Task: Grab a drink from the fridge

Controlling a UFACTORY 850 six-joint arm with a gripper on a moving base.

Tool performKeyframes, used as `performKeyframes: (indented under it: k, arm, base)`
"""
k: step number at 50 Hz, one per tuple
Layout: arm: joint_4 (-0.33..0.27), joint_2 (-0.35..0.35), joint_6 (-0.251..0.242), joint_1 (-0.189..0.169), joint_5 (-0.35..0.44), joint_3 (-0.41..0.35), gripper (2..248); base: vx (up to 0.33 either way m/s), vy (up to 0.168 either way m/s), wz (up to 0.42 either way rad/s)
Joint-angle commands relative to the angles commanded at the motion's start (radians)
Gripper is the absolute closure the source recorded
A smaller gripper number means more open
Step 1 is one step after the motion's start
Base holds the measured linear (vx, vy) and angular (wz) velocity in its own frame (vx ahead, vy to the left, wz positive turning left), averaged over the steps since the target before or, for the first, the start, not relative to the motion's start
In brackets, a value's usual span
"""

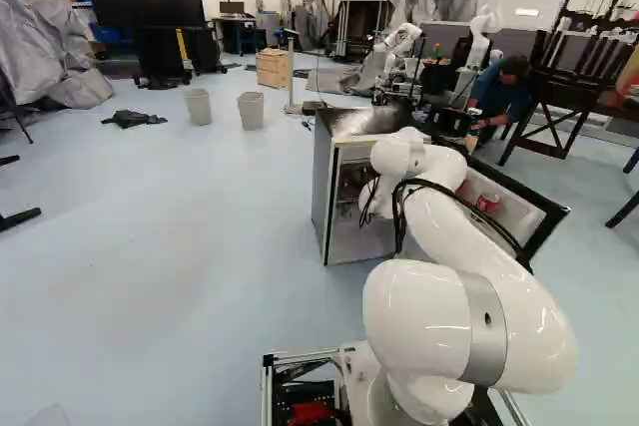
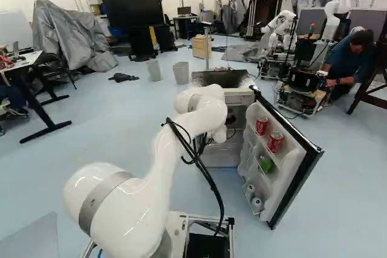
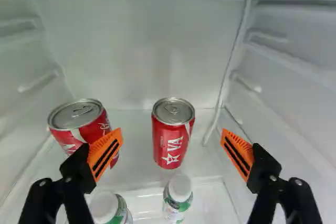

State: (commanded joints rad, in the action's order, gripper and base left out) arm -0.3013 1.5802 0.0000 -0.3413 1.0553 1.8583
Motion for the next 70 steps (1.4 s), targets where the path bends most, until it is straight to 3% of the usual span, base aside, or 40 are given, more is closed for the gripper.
performKeyframes:
  k: [10,11,15,16,21,22,26,27,31,32,45,70]
  arm:
    - [0.000,0.001,0.000,0.003,0.000,0.003,3]
    - [0.000,0.001,0.000,0.003,0.000,0.003,17]
    - [0.000,0.001,0.000,0.003,0.000,0.003,17]
    - [0.000,0.001,0.000,0.003,0.000,0.003,55]
    - [0.000,0.001,0.000,0.003,0.000,0.003,55]
    - [0.000,0.001,0.000,0.003,0.000,0.003,93]
    - [0.000,0.001,0.000,0.003,0.000,0.003,93]
    - [0.000,0.001,0.000,0.003,0.000,0.003,131]
    - [0.000,0.001,0.000,0.003,0.000,0.003,131]
    - [0.000,0.001,0.000,0.003,0.000,0.003,157]
    - [0.000,-0.018,0.000,0.001,0.000,-0.031,158]
    - [0.000,-0.114,0.000,-0.006,0.000,-0.200,158]
  base:
    - [0.000,0.000,0.000]
    - [0.000,0.000,0.000]
    - [0.000,0.000,0.000]
    - [0.000,0.000,0.000]
    - [0.000,0.000,0.000]
    - [0.000,0.000,0.000]
    - [0.000,0.000,0.000]
    - [0.000,0.000,0.000]
    - [0.000,0.000,0.000]
    - [0.000,0.000,0.000]
    - [0.000,0.000,0.000]
    - [0.000,0.000,0.000]
